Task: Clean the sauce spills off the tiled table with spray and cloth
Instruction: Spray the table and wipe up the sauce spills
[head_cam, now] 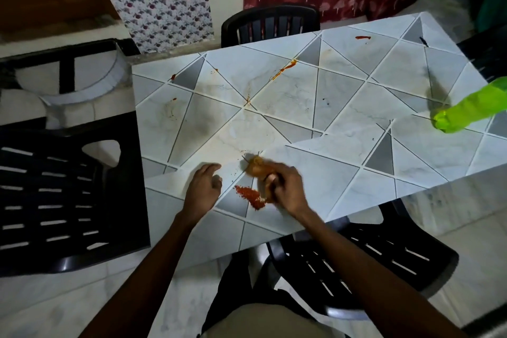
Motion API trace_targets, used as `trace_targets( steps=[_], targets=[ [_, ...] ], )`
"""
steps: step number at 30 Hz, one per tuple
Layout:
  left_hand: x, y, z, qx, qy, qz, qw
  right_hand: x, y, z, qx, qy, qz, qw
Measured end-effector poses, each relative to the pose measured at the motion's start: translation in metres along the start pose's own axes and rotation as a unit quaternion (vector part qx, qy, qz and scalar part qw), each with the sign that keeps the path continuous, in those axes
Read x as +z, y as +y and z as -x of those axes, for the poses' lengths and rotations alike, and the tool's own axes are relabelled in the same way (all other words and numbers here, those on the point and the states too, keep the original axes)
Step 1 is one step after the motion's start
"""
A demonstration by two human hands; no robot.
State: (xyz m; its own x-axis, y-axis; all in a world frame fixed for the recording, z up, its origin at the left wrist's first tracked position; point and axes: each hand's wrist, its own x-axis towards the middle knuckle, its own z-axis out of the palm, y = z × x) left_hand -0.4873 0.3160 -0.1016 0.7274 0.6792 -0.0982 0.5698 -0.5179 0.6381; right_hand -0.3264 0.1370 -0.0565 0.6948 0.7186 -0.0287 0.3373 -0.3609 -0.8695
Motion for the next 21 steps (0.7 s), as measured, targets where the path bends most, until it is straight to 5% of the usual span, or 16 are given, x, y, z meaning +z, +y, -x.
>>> trace_targets(
  steps=[8,13,21],
  targets=[
    [-0.001,-0.014,0.029,-0.023,0.037,0.022,0.999,-0.064,0.037,-0.005,0.163,0.133,0.051,0.976],
    [0.0,-0.018,0.046,-0.059,0.044,0.029,0.997,-0.048,0.039,0.006,0.141,0.112,0.138,0.974],
    [0.0,-0.015,0.048,-0.084,0.046,0.027,0.995,0.034,-0.004,0.054,0.114,0.008,0.077,0.99]
  ],
)
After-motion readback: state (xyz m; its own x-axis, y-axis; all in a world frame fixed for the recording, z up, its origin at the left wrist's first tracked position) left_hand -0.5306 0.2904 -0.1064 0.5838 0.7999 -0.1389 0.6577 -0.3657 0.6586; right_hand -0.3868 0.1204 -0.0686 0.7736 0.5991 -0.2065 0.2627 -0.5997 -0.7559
